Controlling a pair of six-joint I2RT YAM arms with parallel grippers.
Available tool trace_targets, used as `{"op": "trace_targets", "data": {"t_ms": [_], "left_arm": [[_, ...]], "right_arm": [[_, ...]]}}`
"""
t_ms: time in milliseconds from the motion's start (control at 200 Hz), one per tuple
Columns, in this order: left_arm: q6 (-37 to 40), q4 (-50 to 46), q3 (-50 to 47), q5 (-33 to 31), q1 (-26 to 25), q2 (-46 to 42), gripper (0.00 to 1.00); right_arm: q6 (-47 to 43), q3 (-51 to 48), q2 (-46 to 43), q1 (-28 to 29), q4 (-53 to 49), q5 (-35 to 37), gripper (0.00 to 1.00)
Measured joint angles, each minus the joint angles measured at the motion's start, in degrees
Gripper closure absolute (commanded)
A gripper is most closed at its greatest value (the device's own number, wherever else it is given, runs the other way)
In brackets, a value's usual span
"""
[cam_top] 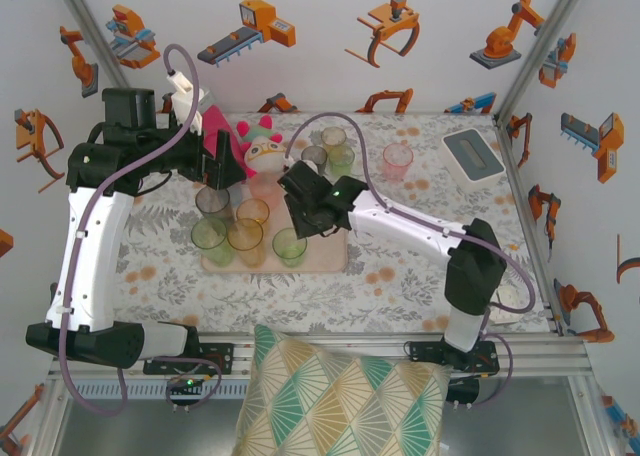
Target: Place the glasses into the tray
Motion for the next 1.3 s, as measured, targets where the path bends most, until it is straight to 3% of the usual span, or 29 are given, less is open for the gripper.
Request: {"op": "trace_targets", "data": {"t_ms": [385, 761, 1021, 1136, 1221, 1296], "left_arm": [[0.9, 0.0, -0.1, -1.0, -0.5, -0.4, 0.03], [6.4, -4.0, -0.2, 7.2, -3.8, -0.1, 0.01], [7.0, -4.4, -0.2, 7.6, -4.1, 0.6, 0.01], [7.1, -4.4, -0.2, 7.7, -4.2, 0.9, 0.05], [7.1, -4.4, -0.2, 7.7, -4.2, 1.5, 0.15], [7.2, -4.4, -0.2, 7.7, -4.2, 2.2, 0.13]], "right_arm": [[0.0, -1.9, -6.4, -3.2, -2.6, 5.0, 0.60], [-1.0, -7.7, -18.5, -21.9, -3.8, 5.1, 0.59], [-3.7, -7.5, -17.4, -31.3, -3.3, 2.2, 0.58], [-4.7, -6.8, -14.7, -34.6, -1.9, 1.2, 0.57], [-4.9, -6.9, -12.6, -36.6, 0.0, 0.3, 0.57], [-5.2, -6.8, -10.8, -38.1, 1.7, -0.3, 0.57]]}}
